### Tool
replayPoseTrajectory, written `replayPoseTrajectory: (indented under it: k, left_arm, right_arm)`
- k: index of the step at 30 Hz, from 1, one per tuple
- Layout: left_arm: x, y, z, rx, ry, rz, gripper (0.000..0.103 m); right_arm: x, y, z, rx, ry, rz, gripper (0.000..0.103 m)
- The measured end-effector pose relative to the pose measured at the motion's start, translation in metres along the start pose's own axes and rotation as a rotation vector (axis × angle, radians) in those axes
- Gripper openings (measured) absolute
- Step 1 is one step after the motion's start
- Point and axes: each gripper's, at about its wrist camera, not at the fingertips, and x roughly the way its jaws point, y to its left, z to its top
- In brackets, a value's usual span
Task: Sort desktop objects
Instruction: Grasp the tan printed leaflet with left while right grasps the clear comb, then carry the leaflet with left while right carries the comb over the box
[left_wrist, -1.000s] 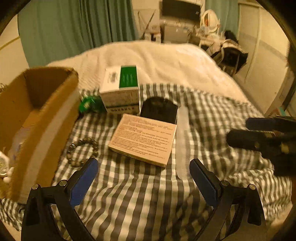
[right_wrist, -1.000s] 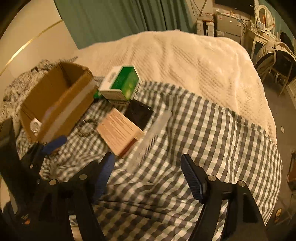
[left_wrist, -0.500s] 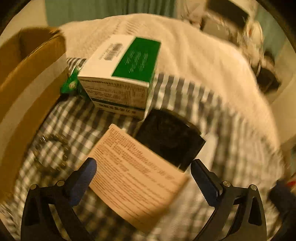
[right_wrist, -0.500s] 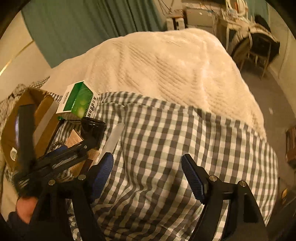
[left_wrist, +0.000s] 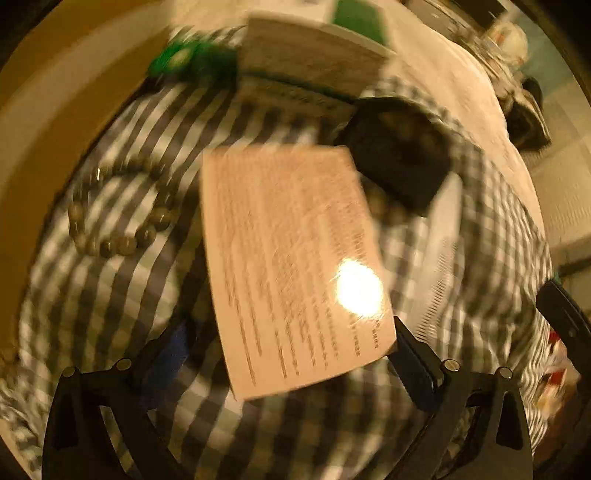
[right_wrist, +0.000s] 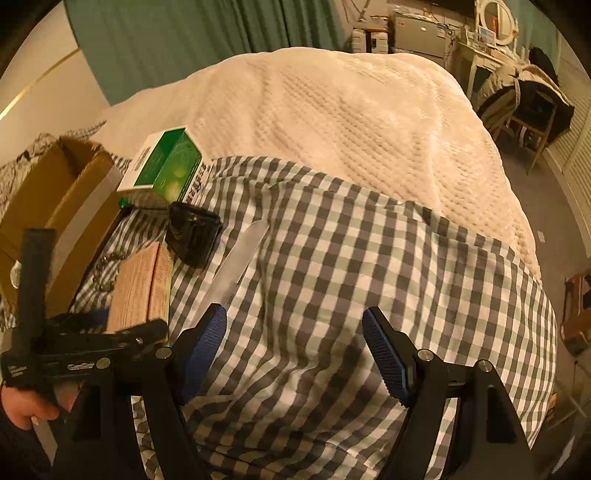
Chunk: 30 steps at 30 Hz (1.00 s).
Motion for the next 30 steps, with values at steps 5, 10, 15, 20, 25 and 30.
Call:
replayPoseTrajectory:
  k: [5, 10, 15, 20, 25, 30]
  left_arm:
    - [-0.014, 0.011, -0.007, -0.027, -0.070, -0.037, 0.078]
    - [-0.034, 0.024, -0.034, -0.023, -0.165, -0.022, 0.078]
    - [-0.042, 0.038, -0.066, -0.029, -0.289, 0.029, 0.078]
    - [-0.039, 0.045, -0.062, -0.027, -0.320, 0.032, 0.078]
    - [-0.029, 0.037, -0.056, -0.065, -0.354, -0.032, 0.078]
    - [-0.036, 0.039, -0.053, -0.100, -0.398, -0.061, 0.078]
  right_arm:
    - [0.002, 0.009, -0.002, -0.020, 0.005, 0.003, 0.076]
    - [0.014, 0.020, -0.003, 0.019, 0.033, 0.111, 0.076]
    - [0.049, 0.041, -0.002, 0.078, 0.098, 0.180, 0.076]
    - [0.075, 0.056, -0.005, 0.088, 0.110, 0.092, 0.057]
    - [0.076, 0.073, -0.008, -0.015, 0.111, 0.015, 0.019]
    - [0.064, 0.084, -0.009, -0.059, 0.093, 0.025, 0.005]
